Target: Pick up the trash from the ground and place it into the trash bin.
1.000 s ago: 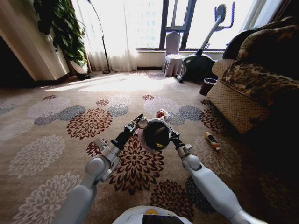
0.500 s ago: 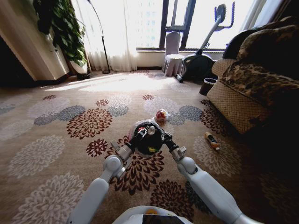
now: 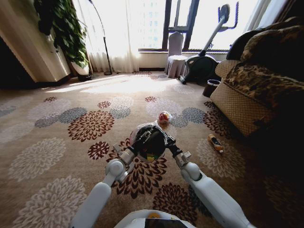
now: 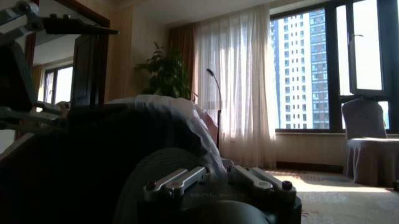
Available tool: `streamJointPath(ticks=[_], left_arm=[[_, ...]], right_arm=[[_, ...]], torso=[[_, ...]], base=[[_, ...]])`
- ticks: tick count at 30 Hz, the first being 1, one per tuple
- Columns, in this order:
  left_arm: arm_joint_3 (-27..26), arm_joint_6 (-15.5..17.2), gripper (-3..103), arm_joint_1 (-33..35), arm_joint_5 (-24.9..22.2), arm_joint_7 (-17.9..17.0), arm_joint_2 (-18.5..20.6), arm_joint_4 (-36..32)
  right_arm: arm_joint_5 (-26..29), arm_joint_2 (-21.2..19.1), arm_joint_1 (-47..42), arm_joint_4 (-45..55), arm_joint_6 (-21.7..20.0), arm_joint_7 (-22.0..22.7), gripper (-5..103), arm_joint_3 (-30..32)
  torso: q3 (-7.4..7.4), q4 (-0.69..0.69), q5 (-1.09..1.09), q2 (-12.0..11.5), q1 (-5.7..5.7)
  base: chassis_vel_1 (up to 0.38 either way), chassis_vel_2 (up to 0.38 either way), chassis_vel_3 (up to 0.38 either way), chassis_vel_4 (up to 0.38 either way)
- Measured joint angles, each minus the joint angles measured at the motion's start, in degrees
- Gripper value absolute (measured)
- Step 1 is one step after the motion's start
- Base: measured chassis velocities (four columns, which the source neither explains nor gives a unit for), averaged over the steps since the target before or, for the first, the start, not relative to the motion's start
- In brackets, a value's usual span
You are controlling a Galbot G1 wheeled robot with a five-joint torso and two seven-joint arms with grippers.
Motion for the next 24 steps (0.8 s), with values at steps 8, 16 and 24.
streamJointPath(ticks=[8,16,24], left_arm=[[-6.6,-12.0,99,1.0,21.9,13.0,0.3,-1.8],[-11.1,-15.0,100,0.7,24.0,13.8,0.1,0.4],[-14.2,-16.9,100,0.0,33.4,4.4,1.7,6.5]], right_arm=[[1.1,-2.7,-5.8,4.9,-1.8,0.0,0,7.7],[-1.8,-2.3,-14.4,7.9,-3.2,0.0,0,15.4],[-2.5,1.0,-23.4,12.1,-4.1,0.0,0,27.3]], torso=[[-0.01,-0.03,-0.02,0.0,0.0],[-0.01,0.0,0.0,0.0,0.0],[-0.01,-0.01,-0.01,0.0,-0.01]], base=[[0.0,0.0,0.0,0.0],[0.0,0.0,0.0,0.0],[0.0,0.0,0.0,0.0]])
